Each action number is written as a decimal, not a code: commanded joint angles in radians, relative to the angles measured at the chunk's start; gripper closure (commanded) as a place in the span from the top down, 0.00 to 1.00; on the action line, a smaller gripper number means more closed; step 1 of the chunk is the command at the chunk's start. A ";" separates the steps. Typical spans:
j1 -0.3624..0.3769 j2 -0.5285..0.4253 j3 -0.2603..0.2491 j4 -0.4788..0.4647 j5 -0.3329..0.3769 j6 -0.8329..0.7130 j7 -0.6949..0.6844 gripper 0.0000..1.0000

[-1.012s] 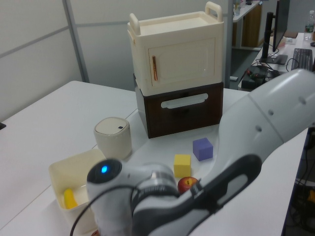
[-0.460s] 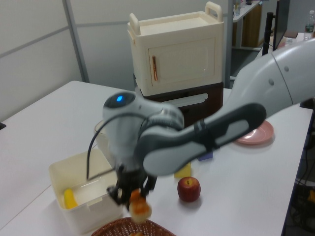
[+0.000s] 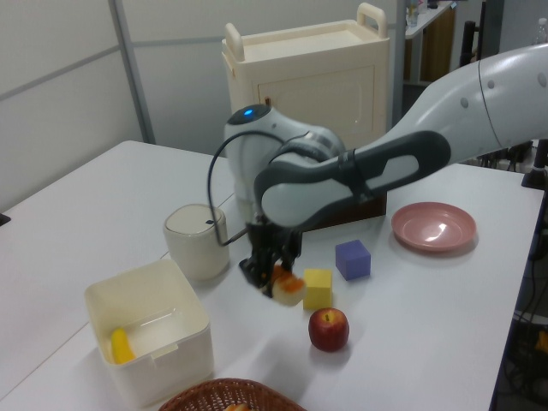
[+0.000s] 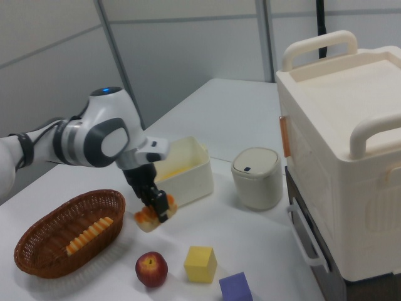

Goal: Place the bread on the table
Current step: 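Lift the pastry out of the basket and carry it beside the yellow cube, then open the gripper to release the pastry and raise the gripper away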

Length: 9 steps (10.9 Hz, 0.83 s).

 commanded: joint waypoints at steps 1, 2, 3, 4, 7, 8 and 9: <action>-0.051 -0.028 0.004 -0.022 -0.003 -0.021 -0.080 1.00; -0.074 -0.035 0.002 -0.004 -0.003 -0.024 -0.097 1.00; -0.100 -0.046 0.001 0.029 0.001 -0.050 -0.131 1.00; -0.126 -0.060 0.001 0.068 0.010 -0.096 -0.199 1.00; -0.144 -0.106 0.001 0.141 0.009 -0.229 -0.272 1.00; -0.144 -0.133 0.001 0.141 0.012 -0.234 -0.270 1.00; -0.138 -0.155 0.004 0.136 0.012 -0.245 -0.269 1.00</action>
